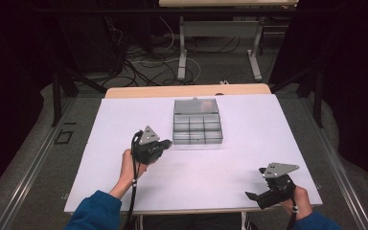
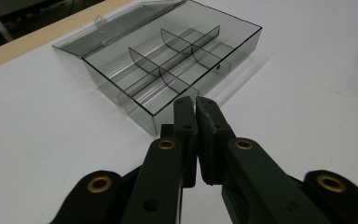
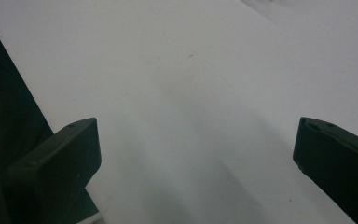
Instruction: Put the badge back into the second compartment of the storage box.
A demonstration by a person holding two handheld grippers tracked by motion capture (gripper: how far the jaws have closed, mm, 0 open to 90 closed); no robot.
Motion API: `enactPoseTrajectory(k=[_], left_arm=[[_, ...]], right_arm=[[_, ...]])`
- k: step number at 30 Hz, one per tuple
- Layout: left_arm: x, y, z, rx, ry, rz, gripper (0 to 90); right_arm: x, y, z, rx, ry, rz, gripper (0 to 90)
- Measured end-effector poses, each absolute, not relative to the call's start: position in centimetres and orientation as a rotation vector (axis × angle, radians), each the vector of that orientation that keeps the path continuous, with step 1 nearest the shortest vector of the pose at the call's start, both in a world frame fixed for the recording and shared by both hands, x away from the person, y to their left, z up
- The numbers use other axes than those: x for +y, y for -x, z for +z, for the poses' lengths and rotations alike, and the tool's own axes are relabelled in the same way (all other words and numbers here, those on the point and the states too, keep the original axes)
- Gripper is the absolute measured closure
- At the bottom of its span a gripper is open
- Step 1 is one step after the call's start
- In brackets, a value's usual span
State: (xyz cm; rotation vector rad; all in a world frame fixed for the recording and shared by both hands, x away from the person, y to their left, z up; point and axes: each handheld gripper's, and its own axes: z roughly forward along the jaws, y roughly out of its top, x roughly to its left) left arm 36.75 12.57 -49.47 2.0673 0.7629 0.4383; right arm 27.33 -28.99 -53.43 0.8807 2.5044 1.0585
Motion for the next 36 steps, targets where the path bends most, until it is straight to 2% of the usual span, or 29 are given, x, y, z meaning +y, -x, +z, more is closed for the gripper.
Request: enactPoseTrajectory(k=[36], left_arm=[[9.1, -39.4, -48.8, 0.699, -2.091, 0.415, 88.4]], right_arm=[[-29.0, -27.1, -53.4, 2.499, -0.888, 1.058, 0.4]])
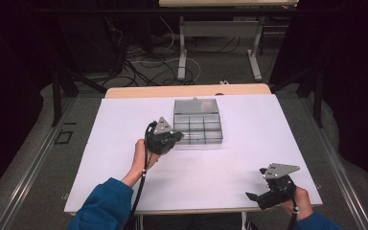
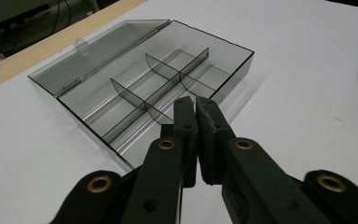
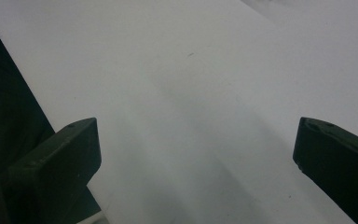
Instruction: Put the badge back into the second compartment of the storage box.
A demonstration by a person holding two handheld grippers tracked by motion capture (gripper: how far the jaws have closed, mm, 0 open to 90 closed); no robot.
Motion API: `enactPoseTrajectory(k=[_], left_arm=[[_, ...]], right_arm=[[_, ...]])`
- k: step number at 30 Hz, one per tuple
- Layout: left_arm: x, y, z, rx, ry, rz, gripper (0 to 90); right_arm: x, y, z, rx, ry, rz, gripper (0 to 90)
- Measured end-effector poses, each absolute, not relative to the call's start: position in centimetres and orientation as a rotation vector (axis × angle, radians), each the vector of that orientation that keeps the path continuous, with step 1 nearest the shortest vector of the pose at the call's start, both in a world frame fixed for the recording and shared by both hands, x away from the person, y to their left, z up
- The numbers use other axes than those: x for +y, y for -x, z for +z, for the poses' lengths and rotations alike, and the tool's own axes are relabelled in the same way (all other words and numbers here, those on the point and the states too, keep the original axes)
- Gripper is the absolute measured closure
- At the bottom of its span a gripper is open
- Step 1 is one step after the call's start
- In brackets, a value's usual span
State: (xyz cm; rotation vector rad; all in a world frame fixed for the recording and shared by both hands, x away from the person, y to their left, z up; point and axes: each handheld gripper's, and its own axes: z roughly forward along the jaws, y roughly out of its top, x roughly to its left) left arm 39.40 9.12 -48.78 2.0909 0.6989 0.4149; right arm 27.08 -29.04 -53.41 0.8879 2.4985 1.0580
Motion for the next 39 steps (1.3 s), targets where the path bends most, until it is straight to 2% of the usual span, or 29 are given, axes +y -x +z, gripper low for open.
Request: enactPoseTrajectory(k=[25, 39], left_arm=[[5.9, -41.8, -47.4, 0.701, -2.096, 0.391, 88.4], [4.8, -43.4, -47.2, 0.737, -2.084, 0.428, 88.4]], right_arm=[[-29.0, -27.0, -53.4, 2.5, -0.877, 1.056, 0.5], [-29.0, -27.0, -53.4, 2.503, -0.873, 1.06, 0.5]])
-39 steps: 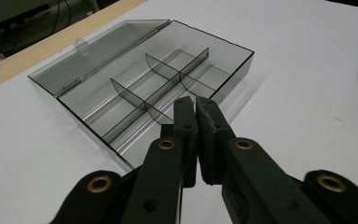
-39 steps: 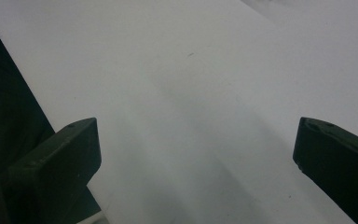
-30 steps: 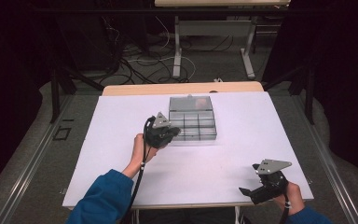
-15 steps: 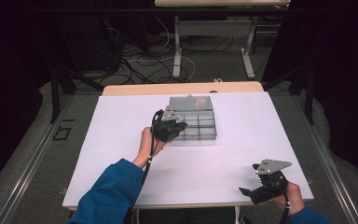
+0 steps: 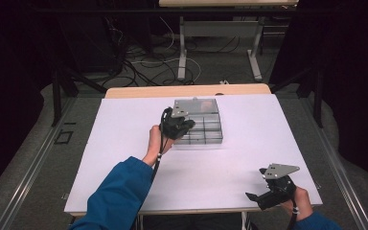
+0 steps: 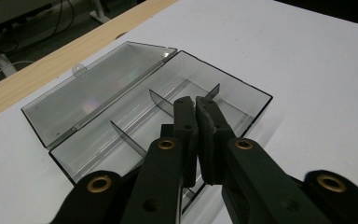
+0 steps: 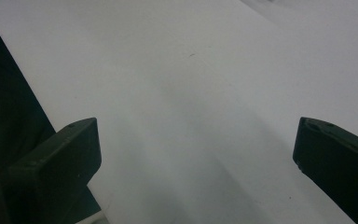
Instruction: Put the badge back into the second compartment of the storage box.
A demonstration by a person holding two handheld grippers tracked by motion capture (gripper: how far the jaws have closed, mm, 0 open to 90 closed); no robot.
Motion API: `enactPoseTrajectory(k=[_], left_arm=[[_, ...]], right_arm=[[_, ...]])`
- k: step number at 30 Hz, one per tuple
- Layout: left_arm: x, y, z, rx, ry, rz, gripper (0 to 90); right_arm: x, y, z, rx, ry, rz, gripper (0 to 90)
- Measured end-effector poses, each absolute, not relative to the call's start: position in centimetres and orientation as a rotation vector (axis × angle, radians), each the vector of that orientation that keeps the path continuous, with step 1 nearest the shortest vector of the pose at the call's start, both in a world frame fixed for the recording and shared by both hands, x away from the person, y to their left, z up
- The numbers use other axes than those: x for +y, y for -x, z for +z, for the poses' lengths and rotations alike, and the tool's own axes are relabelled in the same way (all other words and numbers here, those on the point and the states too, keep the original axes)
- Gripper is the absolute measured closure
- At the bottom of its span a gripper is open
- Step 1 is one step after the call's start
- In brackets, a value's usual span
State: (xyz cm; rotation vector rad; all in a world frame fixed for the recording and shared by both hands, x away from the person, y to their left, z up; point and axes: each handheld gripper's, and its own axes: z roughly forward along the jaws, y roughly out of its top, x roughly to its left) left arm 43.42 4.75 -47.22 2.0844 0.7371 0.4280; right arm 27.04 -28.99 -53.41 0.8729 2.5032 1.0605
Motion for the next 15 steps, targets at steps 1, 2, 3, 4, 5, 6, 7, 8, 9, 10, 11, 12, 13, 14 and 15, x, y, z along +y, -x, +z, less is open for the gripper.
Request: enactPoseTrajectory(k=[1, 2, 3, 4, 5, 6, 7, 8, 9, 10, 11, 12, 13, 14, 15], left_arm=[[4.7, -43.5, -47.1, 0.736, -2.097, 0.419, 88.4], [4.6, -43.6, -47.2, 0.737, -2.086, 0.43, 88.3], [4.5, -43.7, -47.3, 0.739, -2.086, 0.432, 88.3], [4.5, -43.7, -47.2, 0.738, -2.098, 0.422, 88.4], [4.4, -43.8, -47.3, 0.742, -2.085, 0.437, 88.4], [4.3, -43.9, -47.3, 0.746, -2.087, 0.434, 88.3], [4.3, -44.0, -47.3, 0.747, -2.086, 0.432, 88.4], [4.2, -44.1, -47.3, 0.749, -2.081, 0.431, 88.3], [4.2, -44.2, -47.2, 0.75, -2.082, 0.437, 88.3], [4.1, -44.3, -47.2, 0.754, -2.076, 0.434, 88.3], [4.1, -44.4, -47.1, 0.754, -2.081, 0.433, 88.3], [4.0, -44.5, -47.1, 0.756, -2.075, 0.434, 88.3], [4.0, -44.6, -47.0, 0.751, -2.082, 0.44, 88.3], [3.9, -44.6, -47.0, 0.759, -2.066, 0.441, 88.3], [3.9, -44.7, -46.9, 0.76, -2.068, 0.443, 88.3]], right_arm=[[-29.0, -27.0, -53.4, 2.503, -0.873, 1.061, 0.5], [-29.0, -27.1, -53.4, 2.503, -0.873, 1.061, 0.5], [-29.0, -27.1, -53.4, 2.502, -0.873, 1.06, 0.5], [-29.0, -27.1, -53.4, 2.502, -0.87, 1.06, 0.5], [-29.0, -27.0, -53.4, 2.502, -0.875, 1.059, 0.5], [-29.0, -27.1, -53.4, 2.499, -0.868, 1.061, 0.5], [-29.0, -27.0, -53.4, 2.502, -0.873, 1.059, 0.5], [-29.0, -27.0, -53.4, 2.499, -0.874, 1.061, 0.5], [-29.0, -27.1, -53.4, 2.502, -0.864, 1.059, 0.5], [-29.0, -27.0, -53.5, 2.498, -0.88, 1.056, 0.5], [-29.0, -27.1, -53.5, 2.495, -0.868, 1.055, 0.5], [-29.1, -27.1, -53.5, 2.502, -0.865, 1.057, 0.5], [-29.1, -27.1, -53.5, 2.504, -0.865, 1.059, 0.5], [-29.1, -27.1, -53.4, 2.506, -0.864, 1.06, 0.5], [-29.1, -27.0, -53.4, 2.505, -0.879, 1.059, 0.5]])
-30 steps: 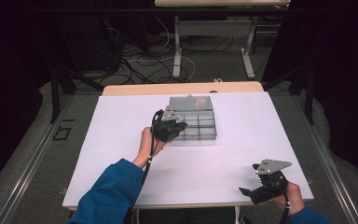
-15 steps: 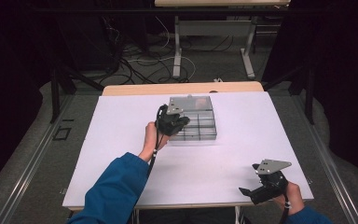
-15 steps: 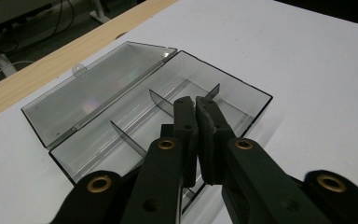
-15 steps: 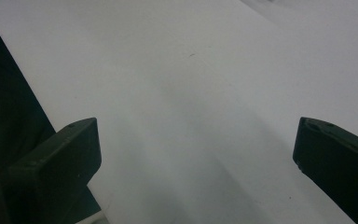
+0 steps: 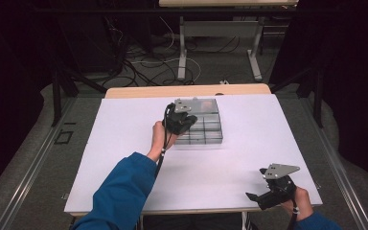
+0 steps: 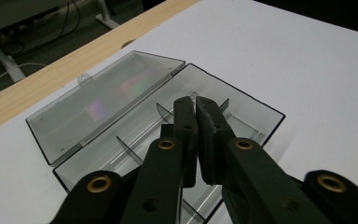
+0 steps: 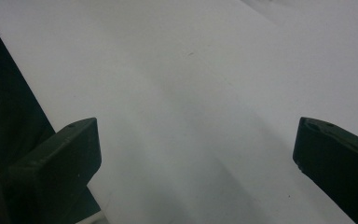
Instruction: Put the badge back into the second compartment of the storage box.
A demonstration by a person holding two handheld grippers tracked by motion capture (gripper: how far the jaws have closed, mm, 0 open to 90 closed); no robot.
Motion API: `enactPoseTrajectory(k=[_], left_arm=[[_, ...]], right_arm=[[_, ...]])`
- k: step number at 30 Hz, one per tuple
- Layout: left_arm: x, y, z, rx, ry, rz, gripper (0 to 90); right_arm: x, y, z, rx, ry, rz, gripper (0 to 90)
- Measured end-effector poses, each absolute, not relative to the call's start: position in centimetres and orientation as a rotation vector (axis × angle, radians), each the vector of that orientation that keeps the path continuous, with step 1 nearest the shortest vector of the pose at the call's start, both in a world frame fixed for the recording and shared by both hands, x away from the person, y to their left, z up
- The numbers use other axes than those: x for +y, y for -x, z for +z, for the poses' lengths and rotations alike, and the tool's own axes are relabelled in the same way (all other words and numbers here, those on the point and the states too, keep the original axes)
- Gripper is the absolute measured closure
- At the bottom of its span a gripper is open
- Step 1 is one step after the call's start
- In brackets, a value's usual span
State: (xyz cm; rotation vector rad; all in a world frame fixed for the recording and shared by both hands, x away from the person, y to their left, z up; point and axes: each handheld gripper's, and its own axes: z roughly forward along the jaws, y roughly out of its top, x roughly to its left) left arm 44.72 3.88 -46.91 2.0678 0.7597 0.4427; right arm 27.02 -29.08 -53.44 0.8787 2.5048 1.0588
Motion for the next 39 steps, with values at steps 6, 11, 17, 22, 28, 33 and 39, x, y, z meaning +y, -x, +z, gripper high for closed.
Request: enactPoseTrajectory(k=[6, 11, 17, 22, 28, 33, 39], left_arm=[[3.6, -45.1, -46.9, 0.774, -2.056, 0.453, 88.3], [3.5, -45.5, -46.7, 0.772, -2.039, 0.48, 88.3], [3.1, -46.1, -46.8, 0.793, -2.023, 0.481, 88.3], [2.8, -46.5, -47.1, 0.806, -2.029, 0.478, 88.3], [2.7, -47.2, -47.8, 0.832, -2.029, 0.479, 88.3], [2.7, -47.6, -48.4, 0.856, -2.046, 0.476, 88.2], [2.5, -48.0, -48.9, 0.878, -2.076, 0.45, 88.0]], right_arm=[[-29.1, -27.1, -53.4, 2.504, -0.865, 1.058, 0.5], [-29.1, -27.1, -53.4, 2.502, -0.871, 1.061, 0.5], [-29.1, -27.0, -53.4, 2.502, -0.875, 1.061, 0.5], [-29.2, -27.0, -53.4, 2.511, -0.87, 1.059, 0.5], [-29.1, -27.1, -53.5, 2.502, -0.869, 1.058, 0.5], [-29.1, -27.1, -53.4, 2.507, -0.87, 1.052, 0.5], [-29.1, -27.1, -53.5, 2.506, -0.863, 1.056, 0.5]])
